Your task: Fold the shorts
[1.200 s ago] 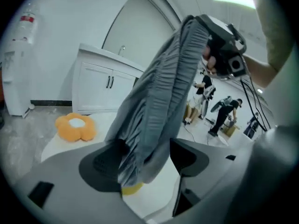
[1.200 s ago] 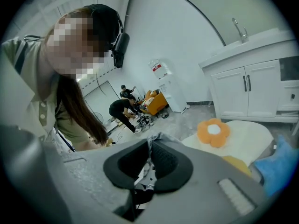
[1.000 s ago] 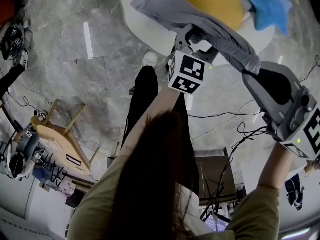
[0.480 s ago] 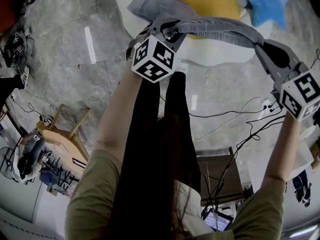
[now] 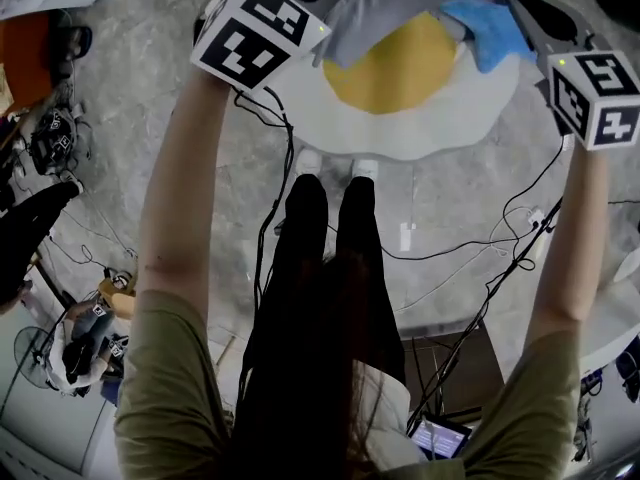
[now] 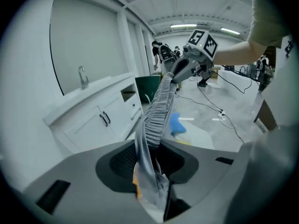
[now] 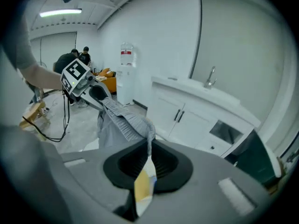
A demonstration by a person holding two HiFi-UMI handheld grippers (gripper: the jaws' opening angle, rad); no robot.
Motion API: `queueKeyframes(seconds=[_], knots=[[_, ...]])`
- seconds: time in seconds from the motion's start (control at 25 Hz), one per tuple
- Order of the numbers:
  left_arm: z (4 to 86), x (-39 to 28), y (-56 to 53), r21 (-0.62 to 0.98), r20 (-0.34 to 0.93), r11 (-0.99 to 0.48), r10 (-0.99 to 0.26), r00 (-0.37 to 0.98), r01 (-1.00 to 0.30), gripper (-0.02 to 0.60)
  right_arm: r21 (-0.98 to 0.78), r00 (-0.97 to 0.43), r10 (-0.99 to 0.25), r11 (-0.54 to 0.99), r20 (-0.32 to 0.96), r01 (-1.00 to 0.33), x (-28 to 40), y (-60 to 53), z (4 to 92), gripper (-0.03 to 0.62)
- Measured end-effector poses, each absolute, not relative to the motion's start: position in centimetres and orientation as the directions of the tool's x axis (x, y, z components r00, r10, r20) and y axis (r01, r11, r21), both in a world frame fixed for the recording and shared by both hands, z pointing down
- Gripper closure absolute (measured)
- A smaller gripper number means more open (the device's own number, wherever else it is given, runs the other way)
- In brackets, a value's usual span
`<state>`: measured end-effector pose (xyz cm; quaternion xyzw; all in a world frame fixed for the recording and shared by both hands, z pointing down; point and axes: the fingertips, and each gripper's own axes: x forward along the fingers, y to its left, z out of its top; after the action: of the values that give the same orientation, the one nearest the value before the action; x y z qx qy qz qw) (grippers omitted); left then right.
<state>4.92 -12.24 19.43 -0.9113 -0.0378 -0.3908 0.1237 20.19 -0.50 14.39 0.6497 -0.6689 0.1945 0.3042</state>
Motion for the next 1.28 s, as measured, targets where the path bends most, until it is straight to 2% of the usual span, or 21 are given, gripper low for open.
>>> queueKeyframes(seconds=[0.12,0.2,0.24,0.28,0.44,0.56,0.72,0.76,0.88,0.96,1.16,1.28], knots=[[14.1,7.5,-13.5,-0.281,0.647,-0.948,-0.074,0.759,0.147,0.456,0.294,0.161,-0.810,0.015,0.564,-0.956,22.8,-1.7,8.5,0.569],[12.7,8.0,-13.0,-0.312,0.613,-0.940,-0.089,0.785,0.137,0.463,0.340,0.200,-0.819,-0.007,0.537,-0.940,23.3,-0.8,7.0,0.569],[12.8,8.0,-12.5,-0.320,0.598,-0.939,-0.097,0.795,0.126,0.500,0.325,0.190,-0.820,-0.005,0.540,-0.946,23.0,0.0,7.1,0.569],[13.4,7.8,-11.8,-0.317,0.585,-0.942,-0.103,0.804,0.110,0.571,0.279,0.153,-0.822,0.008,0.549,-0.960,22.4,1.0,7.8,0.571],[20.7,5.7,-7.4,-0.127,0.638,-0.989,-0.028,0.769,0.069,0.571,-0.014,-0.088,-0.795,0.099,0.600,-0.995,16.7,5.5,15.7,0.571],[27.3,3.7,-3.2,-0.046,0.680,-0.999,-0.016,0.733,0.021,0.571,-0.145,-0.161,-0.752,0.088,0.639,-0.986,13.5,7.1,21.2,0.571],[32.6,2.5,3.4,-0.026,0.713,-0.999,-0.005,0.701,0.019,0.564,-0.263,-0.226,-0.743,0.070,0.630,-0.962,12.4,7.7,22.3,0.571],[33.5,2.6,4.7,-0.006,0.718,-1.000,0.009,0.696,0.019,0.535,-0.287,-0.250,-0.742,0.081,0.622,-0.955,12.3,7.7,21.9,0.571],[36.0,3.6,7.4,0.103,0.731,-0.995,0.078,0.678,0.004,0.365,-0.342,-0.331,-0.733,0.142,0.595,-0.929,11.4,7.9,20.1,0.571],[37.4,4.4,7.8,0.130,0.733,-0.991,0.083,0.675,-0.019,0.334,-0.345,-0.368,-0.720,0.188,0.588,-0.920,10.6,7.9,18.9,0.571],[41.3,6.6,6.8,0.058,0.768,-0.996,-0.003,0.640,-0.075,0.276,-0.400,-0.444,-0.726,0.250,0.525,-0.882,9.4,8.0,16.1,0.571],[43.3,7.3,7.8,0.116,0.785,-0.984,0.008,0.620,-0.134,0.258,-0.440,-0.467,-0.737,0.255,0.488,-0.861,8.9,8.8,15.3,0.571]])
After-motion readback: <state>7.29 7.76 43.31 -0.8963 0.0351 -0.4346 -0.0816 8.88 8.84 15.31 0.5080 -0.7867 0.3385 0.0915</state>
